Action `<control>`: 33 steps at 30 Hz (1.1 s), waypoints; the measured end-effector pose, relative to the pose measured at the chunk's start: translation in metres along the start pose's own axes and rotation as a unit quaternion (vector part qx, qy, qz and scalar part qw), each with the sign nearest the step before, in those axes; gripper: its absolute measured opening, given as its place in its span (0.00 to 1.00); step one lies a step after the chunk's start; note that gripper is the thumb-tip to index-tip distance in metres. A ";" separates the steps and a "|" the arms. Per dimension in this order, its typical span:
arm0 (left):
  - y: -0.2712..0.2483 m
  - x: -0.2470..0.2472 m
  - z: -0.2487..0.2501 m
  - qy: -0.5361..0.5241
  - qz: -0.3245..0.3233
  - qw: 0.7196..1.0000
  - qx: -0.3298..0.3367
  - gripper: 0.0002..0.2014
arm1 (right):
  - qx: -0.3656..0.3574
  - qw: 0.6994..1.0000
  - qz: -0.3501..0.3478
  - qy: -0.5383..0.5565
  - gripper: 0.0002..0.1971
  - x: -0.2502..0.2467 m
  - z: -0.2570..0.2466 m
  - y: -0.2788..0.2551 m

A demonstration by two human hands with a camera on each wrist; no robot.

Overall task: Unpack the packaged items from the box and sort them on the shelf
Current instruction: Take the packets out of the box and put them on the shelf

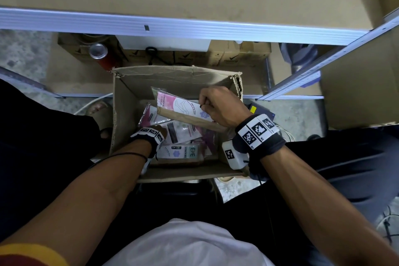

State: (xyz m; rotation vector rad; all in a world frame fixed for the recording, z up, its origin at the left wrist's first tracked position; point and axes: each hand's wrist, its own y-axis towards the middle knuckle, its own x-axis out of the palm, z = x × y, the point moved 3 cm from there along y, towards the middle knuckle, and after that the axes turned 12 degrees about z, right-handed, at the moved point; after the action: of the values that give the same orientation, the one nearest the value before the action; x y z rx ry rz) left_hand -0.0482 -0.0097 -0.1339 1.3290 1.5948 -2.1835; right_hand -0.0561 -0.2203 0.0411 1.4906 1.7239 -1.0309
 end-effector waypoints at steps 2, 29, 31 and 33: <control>-0.002 -0.001 -0.004 -0.021 -0.004 1.000 -0.022 0.40 | -0.002 1.000 0.003 0.005 0.09 -0.001 -0.001 0.000; -0.083 -0.141 0.021 -0.056 0.143 0.984 0.091 0.06 | -0.079 0.975 0.085 -0.192 0.10 -0.039 -0.045 0.013; -0.103 -0.157 0.018 -0.074 0.163 0.979 0.095 0.07 | -0.075 0.976 0.083 -0.187 0.10 -0.049 -0.050 0.011; -0.124 -0.176 0.015 -0.071 0.190 0.972 0.121 0.04 | -0.062 0.979 0.085 -0.172 0.10 -0.060 -0.054 0.008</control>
State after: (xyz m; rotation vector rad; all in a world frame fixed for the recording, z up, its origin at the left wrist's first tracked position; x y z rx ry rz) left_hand -0.0201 -0.0334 0.0786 1.3652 0.9510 -2.2166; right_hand -0.0364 -0.2026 0.1174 1.2708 1.3673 -1.0032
